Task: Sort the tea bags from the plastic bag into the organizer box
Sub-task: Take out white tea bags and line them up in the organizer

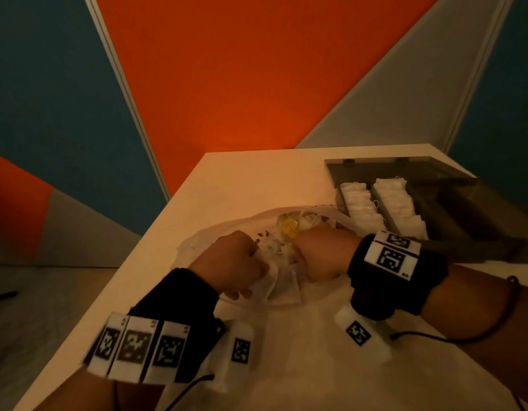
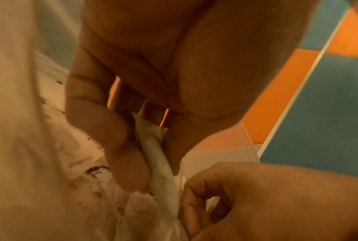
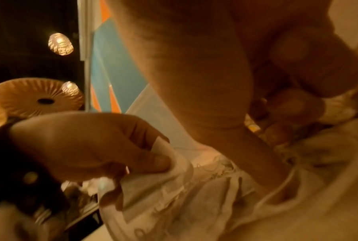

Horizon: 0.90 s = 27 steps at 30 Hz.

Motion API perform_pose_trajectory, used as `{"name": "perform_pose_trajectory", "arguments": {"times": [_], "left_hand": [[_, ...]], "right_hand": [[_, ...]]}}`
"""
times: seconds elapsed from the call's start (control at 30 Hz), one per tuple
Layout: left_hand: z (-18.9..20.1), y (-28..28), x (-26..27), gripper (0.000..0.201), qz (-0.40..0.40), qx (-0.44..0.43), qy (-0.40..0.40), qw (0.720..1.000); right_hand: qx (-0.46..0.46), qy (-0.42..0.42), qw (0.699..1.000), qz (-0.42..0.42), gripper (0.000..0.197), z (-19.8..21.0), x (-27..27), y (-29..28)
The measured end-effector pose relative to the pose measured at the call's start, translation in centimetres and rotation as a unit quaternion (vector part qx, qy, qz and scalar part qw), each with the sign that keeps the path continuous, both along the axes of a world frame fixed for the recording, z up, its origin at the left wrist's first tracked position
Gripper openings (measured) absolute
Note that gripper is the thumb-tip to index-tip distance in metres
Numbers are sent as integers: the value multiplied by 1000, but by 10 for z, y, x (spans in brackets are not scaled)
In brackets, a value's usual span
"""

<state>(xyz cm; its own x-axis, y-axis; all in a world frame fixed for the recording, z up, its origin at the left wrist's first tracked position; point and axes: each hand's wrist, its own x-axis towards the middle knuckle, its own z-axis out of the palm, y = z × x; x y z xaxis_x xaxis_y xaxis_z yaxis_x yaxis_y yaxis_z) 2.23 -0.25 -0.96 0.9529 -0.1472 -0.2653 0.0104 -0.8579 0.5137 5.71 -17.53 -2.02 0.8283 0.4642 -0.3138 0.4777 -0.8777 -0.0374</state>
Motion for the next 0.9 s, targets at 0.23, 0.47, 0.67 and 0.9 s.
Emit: {"name": "perform_pose_trajectory", "arguments": {"times": [0.23,0.47,0.67,0.9], "left_hand": [[-8,3,5,23,-35,24,-44,998],[-10,-3,3,24,-52,49,-51,996],[-8,-1,1,31,-83,73,-50,993],[-7,-13,-8,26,-101,94,-80,987]], "right_hand": [[92,21,994,-47,24,-9,4,-7],[53,58,995,-60,28,-5,5,-2],[269,5,949,-164,10,14,3,-18],[402,14,901,-165,21,40,-23,-28]]}}
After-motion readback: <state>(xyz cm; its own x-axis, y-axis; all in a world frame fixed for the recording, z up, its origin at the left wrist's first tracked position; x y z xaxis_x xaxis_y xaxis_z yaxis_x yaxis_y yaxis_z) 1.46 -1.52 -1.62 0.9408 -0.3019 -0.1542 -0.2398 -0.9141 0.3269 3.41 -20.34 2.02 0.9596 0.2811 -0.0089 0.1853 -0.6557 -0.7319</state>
